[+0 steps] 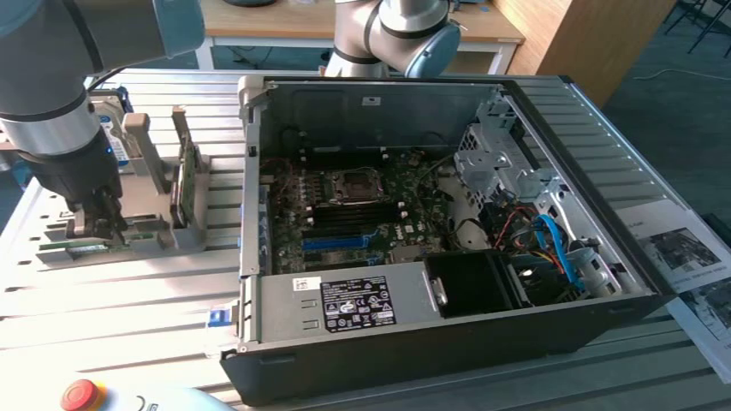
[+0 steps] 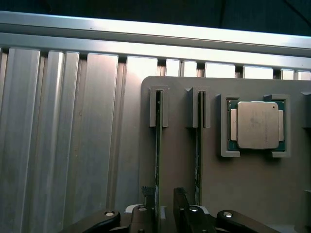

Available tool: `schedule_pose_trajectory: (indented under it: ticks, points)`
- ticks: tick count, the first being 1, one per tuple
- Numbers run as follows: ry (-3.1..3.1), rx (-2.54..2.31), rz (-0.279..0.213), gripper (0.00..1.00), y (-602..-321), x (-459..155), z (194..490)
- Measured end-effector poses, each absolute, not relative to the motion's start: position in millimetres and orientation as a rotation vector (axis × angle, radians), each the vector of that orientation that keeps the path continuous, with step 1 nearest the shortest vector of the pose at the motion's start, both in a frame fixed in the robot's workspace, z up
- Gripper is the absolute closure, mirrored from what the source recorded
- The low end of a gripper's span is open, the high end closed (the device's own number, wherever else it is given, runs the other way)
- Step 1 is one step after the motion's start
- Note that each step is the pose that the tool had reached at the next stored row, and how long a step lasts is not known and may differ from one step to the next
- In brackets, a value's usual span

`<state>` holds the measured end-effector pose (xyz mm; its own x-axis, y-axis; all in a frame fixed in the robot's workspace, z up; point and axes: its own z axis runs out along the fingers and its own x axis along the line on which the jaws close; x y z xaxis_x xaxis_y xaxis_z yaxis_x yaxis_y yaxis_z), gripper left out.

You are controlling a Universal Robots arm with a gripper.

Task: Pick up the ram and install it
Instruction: 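Pick up the ram and move it above insertion slot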

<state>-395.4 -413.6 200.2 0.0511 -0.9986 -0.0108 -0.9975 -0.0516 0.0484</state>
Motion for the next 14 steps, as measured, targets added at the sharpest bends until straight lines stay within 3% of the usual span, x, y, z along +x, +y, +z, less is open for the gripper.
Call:
schedule_pose_trajectory:
  ticks: [14]
  points:
    - [-2.144,2.257,-0.064,0.7,-414.4,-395.4,200.2]
